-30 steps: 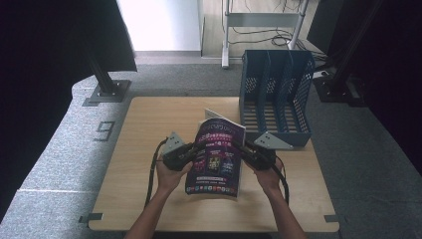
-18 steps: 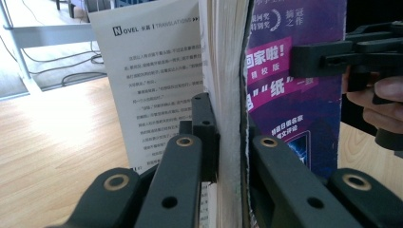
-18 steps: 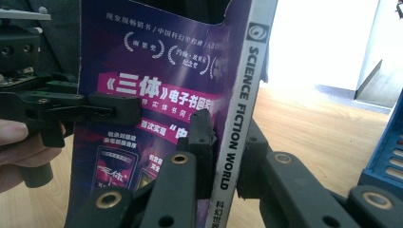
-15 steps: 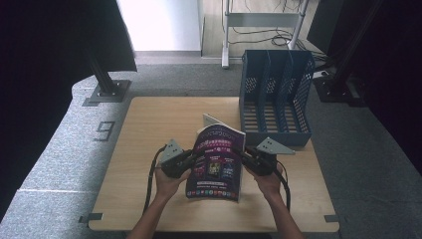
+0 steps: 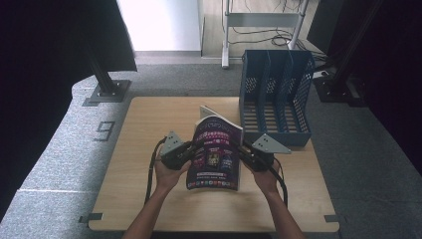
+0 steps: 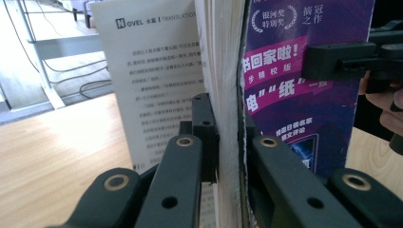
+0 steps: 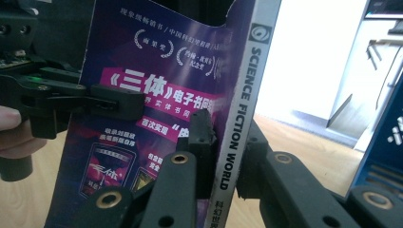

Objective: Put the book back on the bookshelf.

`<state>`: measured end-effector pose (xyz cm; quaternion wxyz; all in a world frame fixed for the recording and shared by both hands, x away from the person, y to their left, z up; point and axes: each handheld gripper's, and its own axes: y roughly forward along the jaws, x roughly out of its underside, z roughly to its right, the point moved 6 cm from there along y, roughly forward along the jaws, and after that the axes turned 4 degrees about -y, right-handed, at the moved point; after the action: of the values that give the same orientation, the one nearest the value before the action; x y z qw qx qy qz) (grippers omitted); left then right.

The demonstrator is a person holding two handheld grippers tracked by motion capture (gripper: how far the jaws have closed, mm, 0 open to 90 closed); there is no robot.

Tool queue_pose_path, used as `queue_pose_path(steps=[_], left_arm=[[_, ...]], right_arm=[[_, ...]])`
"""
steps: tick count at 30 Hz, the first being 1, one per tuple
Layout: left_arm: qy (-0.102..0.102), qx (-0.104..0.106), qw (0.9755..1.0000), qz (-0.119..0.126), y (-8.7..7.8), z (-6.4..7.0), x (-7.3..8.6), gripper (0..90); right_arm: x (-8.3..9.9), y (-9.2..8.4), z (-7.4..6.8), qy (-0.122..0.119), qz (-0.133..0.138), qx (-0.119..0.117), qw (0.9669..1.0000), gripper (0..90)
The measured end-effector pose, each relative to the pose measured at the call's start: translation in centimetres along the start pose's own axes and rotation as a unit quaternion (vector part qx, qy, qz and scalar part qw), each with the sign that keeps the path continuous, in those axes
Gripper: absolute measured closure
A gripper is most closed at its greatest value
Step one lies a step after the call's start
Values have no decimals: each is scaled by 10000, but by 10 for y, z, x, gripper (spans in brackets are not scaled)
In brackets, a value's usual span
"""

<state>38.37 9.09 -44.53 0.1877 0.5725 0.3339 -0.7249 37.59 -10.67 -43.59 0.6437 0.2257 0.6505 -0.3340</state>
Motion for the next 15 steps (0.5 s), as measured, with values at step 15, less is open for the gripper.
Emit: queue_pose_path(steps=[15], left_arm=[[-234, 41, 9997, 29, -15, -4, 16, 664]], right_arm=[[5, -16, -12, -69, 200, -350, 9992, 812]])
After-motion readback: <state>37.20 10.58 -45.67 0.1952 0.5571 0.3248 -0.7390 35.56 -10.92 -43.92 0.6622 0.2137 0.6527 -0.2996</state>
